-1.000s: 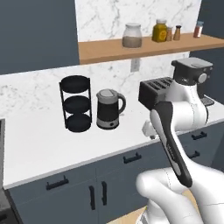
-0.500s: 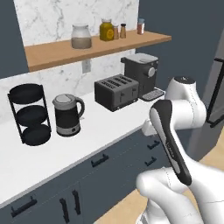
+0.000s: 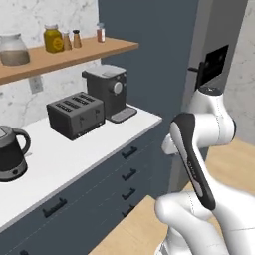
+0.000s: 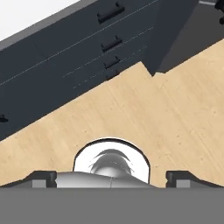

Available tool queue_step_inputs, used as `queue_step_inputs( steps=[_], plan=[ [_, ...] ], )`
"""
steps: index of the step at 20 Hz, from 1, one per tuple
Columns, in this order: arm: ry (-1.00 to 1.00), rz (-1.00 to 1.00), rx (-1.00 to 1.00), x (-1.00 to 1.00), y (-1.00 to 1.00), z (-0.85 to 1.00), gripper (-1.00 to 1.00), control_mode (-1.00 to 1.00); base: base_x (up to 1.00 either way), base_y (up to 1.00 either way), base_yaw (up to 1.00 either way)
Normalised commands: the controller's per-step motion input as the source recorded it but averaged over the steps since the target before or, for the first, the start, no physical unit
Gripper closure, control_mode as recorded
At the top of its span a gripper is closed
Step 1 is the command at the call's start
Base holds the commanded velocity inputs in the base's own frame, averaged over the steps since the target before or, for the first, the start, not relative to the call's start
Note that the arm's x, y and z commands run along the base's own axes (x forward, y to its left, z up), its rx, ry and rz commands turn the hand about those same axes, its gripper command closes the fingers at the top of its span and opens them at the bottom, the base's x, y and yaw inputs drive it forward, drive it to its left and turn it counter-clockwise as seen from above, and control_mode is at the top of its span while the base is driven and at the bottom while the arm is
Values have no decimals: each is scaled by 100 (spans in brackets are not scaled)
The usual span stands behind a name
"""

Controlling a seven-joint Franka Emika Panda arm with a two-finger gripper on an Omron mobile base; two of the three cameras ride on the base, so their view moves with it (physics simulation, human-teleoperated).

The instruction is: Navigate to the fridge.

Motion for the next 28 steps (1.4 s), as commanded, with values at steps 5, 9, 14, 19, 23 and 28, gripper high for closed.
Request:
queue_step_inputs(
  steps=[5, 9, 14, 19, 23, 28],
  plan=[
    [0, 0, 0, 0, 0, 0, -100, 100, 1, -100, -15],
    [0, 0, 0, 0, 0, 0, -100, 100, 31, -100, -1],
    [0, 0, 0, 0, 0, 0, -100, 100, 58, -100, 23],
    [0, 0, 0, 0, 0, 0, -100, 100, 38, -100, 35],
    [0, 0, 0, 0, 0, 0, -100, 100, 30, -100, 36],
    [0, 0, 0, 0, 0, 0, -100, 100, 51, -62, 37]
  ],
)
